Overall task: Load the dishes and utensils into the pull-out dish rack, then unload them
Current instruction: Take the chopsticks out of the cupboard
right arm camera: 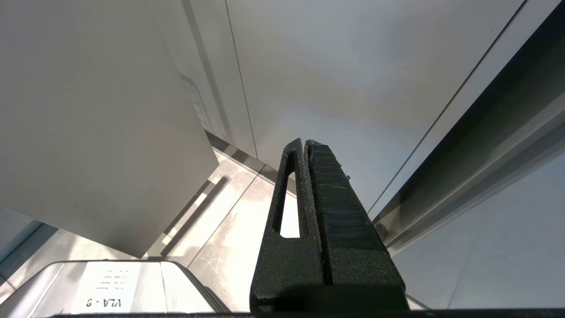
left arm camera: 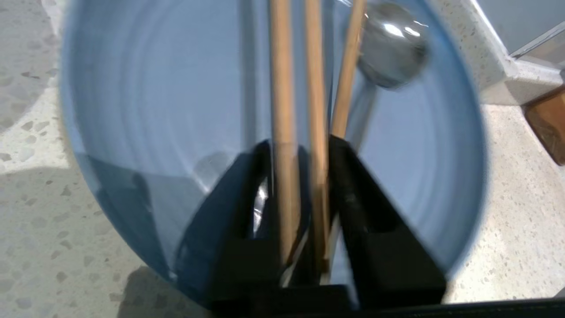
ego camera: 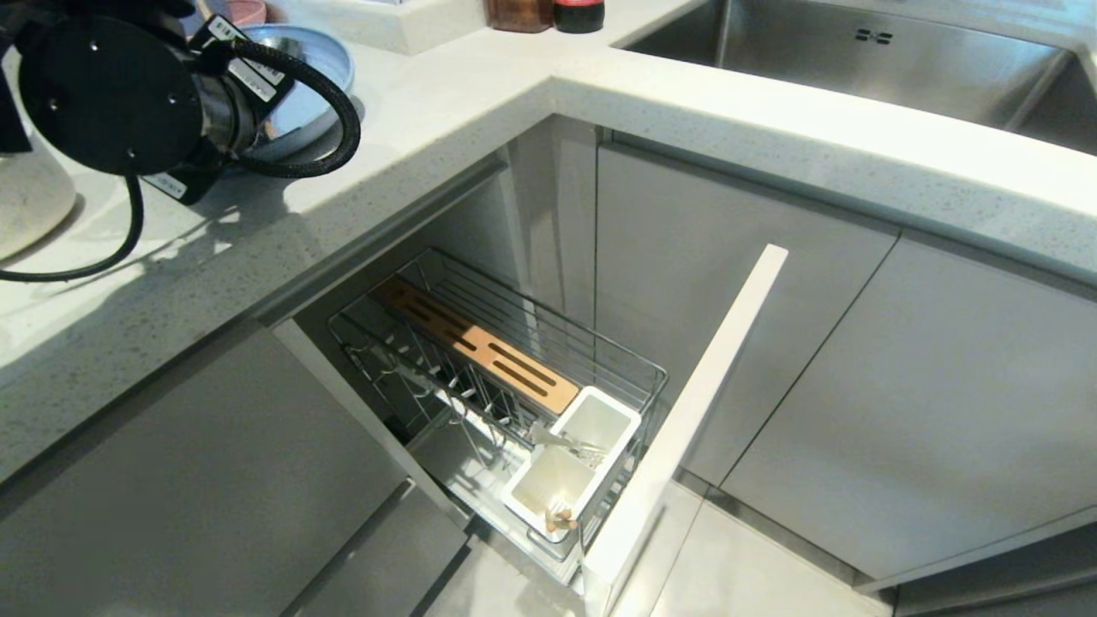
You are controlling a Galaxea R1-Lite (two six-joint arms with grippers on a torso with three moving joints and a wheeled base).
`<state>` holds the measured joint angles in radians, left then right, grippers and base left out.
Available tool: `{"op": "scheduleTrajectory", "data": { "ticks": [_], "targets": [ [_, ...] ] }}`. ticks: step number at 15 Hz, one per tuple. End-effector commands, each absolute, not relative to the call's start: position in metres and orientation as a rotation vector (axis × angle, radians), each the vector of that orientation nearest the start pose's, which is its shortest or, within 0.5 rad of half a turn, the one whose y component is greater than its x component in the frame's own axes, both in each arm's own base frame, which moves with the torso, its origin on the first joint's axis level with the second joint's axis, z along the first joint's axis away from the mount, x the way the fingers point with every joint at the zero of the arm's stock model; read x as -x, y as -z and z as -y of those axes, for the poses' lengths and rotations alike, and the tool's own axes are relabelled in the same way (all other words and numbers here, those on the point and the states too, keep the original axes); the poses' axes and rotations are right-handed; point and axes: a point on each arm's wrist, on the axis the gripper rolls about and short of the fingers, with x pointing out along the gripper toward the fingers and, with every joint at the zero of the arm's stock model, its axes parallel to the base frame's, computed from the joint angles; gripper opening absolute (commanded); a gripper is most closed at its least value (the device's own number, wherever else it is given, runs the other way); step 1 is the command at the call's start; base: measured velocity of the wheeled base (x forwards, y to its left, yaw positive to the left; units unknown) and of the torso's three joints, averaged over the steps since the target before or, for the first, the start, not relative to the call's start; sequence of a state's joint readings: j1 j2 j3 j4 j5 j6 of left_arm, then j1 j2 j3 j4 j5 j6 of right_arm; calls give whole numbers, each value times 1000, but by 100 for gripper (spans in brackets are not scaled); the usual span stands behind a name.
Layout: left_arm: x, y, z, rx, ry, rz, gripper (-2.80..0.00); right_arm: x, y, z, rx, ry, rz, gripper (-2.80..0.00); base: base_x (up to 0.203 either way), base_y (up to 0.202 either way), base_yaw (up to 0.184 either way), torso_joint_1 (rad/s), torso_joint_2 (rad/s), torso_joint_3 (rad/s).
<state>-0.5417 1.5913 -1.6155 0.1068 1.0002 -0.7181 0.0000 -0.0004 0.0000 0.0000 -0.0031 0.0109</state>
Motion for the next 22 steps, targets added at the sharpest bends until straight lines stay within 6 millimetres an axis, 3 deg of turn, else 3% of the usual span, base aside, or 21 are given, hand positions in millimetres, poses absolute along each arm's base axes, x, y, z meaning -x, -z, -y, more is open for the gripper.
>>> {"op": "scheduleTrajectory", "data": {
  "ticks": [1, 11, 22],
  "targets": [
    [-241, -373, 123, 653, -463, 112, 0, 23, -75, 0, -11, 3, -2, -280, 0, 0, 0, 0, 0, 0],
    [-229, -385, 116, 663, -458, 150, 0, 23, -75, 0, -11, 2, -2, -280, 0, 0, 0, 0, 0, 0],
    [-191, -418, 92, 733, -422, 265, 0, 23, -75, 0, -11, 3, -2, -280, 0, 0, 0, 0, 0, 0]
  ]
}}
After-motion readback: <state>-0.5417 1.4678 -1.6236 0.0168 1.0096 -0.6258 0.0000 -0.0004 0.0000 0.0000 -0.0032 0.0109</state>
